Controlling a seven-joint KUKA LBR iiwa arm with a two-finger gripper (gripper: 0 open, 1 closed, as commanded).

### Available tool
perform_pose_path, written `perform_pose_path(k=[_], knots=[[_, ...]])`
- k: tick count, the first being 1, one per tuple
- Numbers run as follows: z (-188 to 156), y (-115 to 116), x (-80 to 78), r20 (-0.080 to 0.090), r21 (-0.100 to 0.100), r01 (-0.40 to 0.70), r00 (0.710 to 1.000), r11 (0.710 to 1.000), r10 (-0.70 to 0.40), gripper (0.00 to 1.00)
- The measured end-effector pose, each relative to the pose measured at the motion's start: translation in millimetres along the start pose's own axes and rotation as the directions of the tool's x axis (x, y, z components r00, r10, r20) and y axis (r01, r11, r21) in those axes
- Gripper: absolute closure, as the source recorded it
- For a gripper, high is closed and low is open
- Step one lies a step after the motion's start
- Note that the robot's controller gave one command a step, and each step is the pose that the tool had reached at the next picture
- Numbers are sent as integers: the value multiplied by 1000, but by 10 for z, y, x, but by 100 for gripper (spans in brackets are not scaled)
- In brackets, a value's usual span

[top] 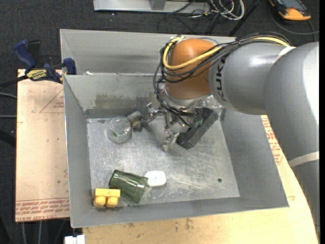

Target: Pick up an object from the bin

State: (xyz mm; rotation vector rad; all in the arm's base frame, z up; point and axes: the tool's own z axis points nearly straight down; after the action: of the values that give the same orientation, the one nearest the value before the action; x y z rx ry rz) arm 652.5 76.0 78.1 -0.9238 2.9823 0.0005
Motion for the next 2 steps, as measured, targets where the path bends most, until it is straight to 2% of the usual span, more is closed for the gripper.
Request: perform_pose_path(k=[1,2], knots=[[0,-3,1,0,0,-1,1000,1000,1,0],[-435,-178,239,-18,-10,87,996,996,-87,0]])
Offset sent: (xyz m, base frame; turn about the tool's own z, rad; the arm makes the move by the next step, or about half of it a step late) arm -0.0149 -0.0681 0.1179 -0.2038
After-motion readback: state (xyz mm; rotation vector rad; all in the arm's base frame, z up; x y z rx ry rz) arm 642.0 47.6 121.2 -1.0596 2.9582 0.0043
